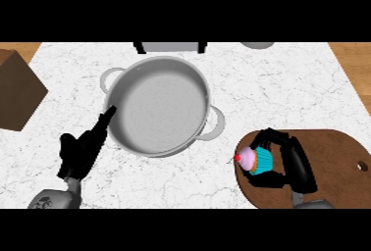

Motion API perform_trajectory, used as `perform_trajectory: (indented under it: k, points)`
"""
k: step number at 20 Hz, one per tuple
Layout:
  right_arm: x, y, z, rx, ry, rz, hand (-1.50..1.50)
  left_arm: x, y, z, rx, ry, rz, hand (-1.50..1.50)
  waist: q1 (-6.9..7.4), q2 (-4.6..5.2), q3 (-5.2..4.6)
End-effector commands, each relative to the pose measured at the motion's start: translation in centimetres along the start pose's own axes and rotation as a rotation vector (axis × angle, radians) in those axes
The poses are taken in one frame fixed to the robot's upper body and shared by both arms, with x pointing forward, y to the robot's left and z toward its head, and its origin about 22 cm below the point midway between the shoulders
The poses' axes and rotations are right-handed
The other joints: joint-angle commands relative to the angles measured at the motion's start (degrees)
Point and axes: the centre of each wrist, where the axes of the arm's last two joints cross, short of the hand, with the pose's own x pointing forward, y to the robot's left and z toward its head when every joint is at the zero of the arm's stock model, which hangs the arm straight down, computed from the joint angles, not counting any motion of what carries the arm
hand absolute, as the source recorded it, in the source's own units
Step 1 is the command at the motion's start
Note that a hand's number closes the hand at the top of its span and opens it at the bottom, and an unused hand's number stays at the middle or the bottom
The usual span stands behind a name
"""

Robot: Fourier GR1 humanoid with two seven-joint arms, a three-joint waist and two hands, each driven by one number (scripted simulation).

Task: Pick the cupcake from the cutting board and place it in the pot

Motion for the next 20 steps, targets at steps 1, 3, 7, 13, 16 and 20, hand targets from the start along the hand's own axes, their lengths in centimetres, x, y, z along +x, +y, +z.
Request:
perform_trajectory:
  k: [1, 3, 7, 13, 16, 20]
  points:
    - [4.9, 0.5, -1.1, -0.034, -0.041, 0.088, 1.5, -1.2, -1.3, -0.5, -0.046, 0.078, 0.026, 0.0, -0.23, 0.48, -0.5]
    - [7.0, -1.1, -1.8, -0.005, -0.013, 0.114, 1.5, -0.6, -1.1, -0.6, -0.047, 0.074, 0.016, 0.0, -0.09, 0.5, -0.47]
    - [11.1, -0.7, -5.3, -0.017, 0.003, 0.195, 1.5, -0.5, -0.5, 1.0, -0.047, 0.062, 0.013, 0.0, 0.79, 0.49, -0.45]
    - [16.4, 3.4, -10.7, 0.079, 0.008, 0.298, 1.5, -1.1, -1.8, 0.0, -0.069, 0.066, 0.011, 0.0, 1.28, 0.73, -0.45]
    - [17.6, 4.2, -12.9, 0.104, 0.05, 0.337, 1.5, -0.6, -0.4, -0.6, -0.061, 0.076, 0.006, 0.0, 1.17, 0.75, -0.42]
    - [18.4, 7.3, -15.8, 0.173, 0.075, 0.441, 1.5, -0.8, -2.4, -0.5, -0.098, 0.061, 0.004, 0.0, 2.42, 1.03, -0.44]
